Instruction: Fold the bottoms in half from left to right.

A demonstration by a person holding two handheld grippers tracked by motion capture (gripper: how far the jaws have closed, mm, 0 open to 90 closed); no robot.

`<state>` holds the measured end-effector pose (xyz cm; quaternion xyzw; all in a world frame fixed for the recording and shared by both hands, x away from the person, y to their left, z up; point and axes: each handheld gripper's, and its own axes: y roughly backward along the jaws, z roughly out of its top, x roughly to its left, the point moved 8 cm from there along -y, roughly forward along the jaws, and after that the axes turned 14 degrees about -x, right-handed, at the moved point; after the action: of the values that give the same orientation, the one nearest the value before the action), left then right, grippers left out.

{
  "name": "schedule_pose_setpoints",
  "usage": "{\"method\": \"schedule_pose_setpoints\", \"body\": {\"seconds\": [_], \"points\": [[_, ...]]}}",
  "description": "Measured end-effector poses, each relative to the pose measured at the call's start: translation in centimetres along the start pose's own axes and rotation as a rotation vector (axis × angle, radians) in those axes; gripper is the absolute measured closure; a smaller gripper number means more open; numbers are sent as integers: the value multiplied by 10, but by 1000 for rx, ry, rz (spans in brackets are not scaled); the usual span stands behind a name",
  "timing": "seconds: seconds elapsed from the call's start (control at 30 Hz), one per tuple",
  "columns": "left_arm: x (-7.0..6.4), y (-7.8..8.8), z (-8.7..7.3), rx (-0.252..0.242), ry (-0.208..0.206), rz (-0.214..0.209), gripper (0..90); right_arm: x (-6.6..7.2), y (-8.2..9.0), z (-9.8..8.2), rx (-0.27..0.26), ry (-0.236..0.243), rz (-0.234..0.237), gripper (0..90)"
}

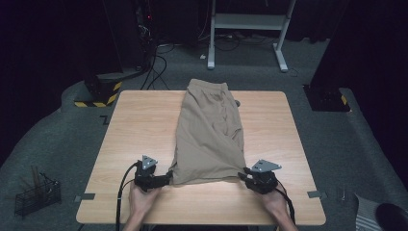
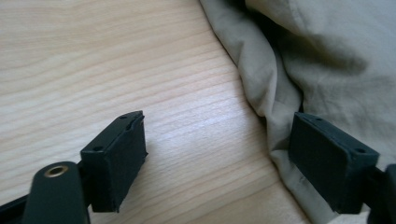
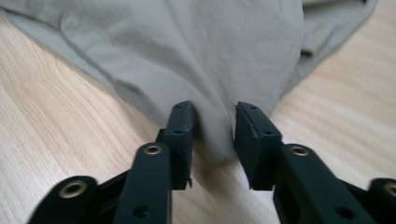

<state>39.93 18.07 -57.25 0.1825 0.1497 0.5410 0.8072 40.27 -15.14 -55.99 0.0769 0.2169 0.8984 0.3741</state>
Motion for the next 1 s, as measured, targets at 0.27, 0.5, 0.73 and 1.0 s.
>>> {"method": "schedule_pose_setpoints", "body": {"seconds": [0.27, 0.5, 0.73, 1.0], "points": [[-2, -3, 35, -97, 16, -50, 245, -14, -13, 30, -45, 13, -97, 685], [-1, -24, 52, -98, 125, -108, 217, -36, -34, 46, -56, -59, -148, 698], [-4, -41, 39, -9, 66, -91, 240, -42, -53, 36, 34, -84, -130, 734], [-3, -43, 22, 87, -47, -40, 260, -34, -56, 19, 92, -58, -98, 900]]}}
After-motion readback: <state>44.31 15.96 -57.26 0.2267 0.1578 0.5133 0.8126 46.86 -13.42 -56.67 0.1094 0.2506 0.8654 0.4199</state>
